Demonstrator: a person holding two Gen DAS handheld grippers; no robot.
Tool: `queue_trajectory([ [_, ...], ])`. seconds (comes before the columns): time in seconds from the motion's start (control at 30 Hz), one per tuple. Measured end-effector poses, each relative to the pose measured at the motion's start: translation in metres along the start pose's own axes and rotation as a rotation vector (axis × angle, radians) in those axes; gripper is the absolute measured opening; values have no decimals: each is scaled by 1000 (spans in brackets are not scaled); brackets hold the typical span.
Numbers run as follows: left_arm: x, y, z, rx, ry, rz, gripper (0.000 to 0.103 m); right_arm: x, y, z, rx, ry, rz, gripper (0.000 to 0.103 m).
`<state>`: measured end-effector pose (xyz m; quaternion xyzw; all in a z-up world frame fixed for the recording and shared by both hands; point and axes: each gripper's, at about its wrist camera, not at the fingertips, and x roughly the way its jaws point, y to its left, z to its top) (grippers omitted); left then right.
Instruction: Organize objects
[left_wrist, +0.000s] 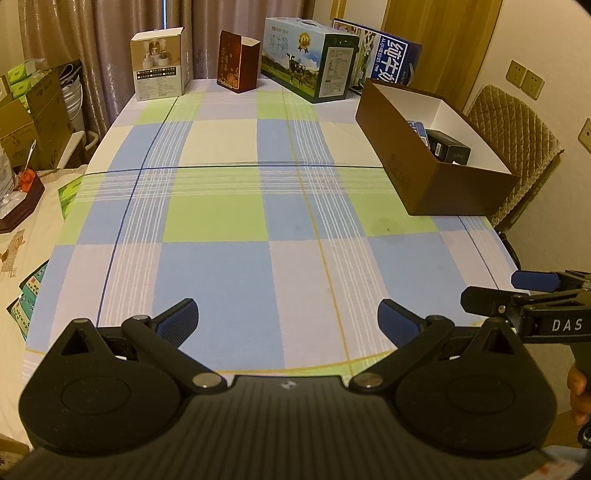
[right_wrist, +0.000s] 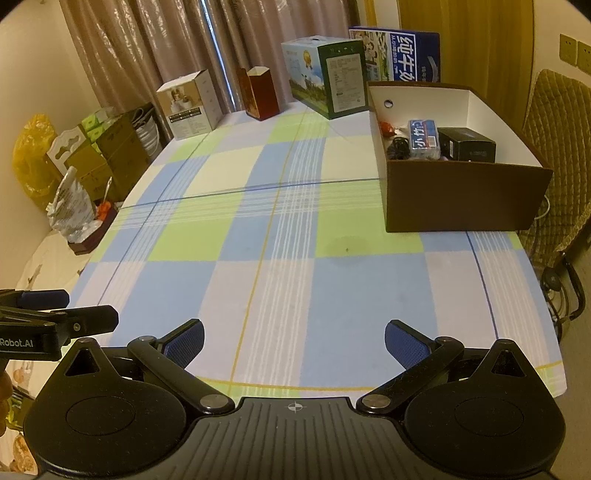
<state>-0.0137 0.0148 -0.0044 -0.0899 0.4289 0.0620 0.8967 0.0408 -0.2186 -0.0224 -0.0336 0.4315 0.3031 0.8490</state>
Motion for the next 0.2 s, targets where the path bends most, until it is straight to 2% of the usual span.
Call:
queue_trajectory([
  [0.2, 1, -6, -1, 12, -1, 3, 102, 0, -3, 0, 7, 5, 1, 101],
])
